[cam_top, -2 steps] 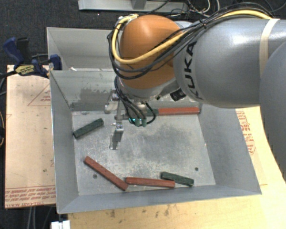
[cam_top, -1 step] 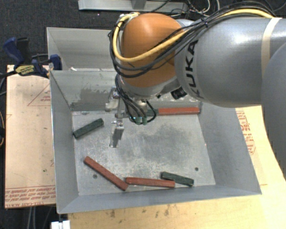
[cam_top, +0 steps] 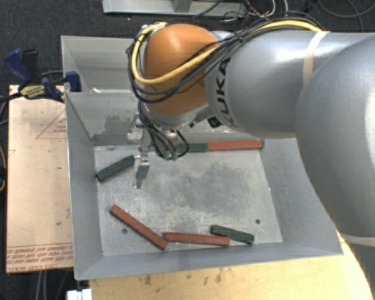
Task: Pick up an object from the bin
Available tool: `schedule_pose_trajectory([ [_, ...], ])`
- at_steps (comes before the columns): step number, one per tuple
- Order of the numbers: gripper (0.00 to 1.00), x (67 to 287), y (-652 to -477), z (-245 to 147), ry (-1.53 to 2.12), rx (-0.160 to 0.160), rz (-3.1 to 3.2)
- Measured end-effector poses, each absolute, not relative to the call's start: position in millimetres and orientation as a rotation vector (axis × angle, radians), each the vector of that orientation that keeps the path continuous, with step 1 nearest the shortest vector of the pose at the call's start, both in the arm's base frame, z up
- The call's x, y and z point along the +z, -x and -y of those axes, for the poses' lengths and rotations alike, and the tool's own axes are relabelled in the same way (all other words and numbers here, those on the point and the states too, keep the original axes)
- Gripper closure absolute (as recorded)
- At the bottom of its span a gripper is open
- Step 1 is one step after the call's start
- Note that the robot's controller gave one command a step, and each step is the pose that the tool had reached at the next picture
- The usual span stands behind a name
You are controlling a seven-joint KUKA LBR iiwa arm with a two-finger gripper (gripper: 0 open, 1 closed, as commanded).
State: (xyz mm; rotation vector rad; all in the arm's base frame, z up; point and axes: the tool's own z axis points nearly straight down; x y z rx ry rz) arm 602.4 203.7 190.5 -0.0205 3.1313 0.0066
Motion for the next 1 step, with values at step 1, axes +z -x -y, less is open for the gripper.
schedule_pose_trajectory([
  [1, 0.00, 121.0, -618.7, -218.0, -0.075, 0.005, -3.135],
])
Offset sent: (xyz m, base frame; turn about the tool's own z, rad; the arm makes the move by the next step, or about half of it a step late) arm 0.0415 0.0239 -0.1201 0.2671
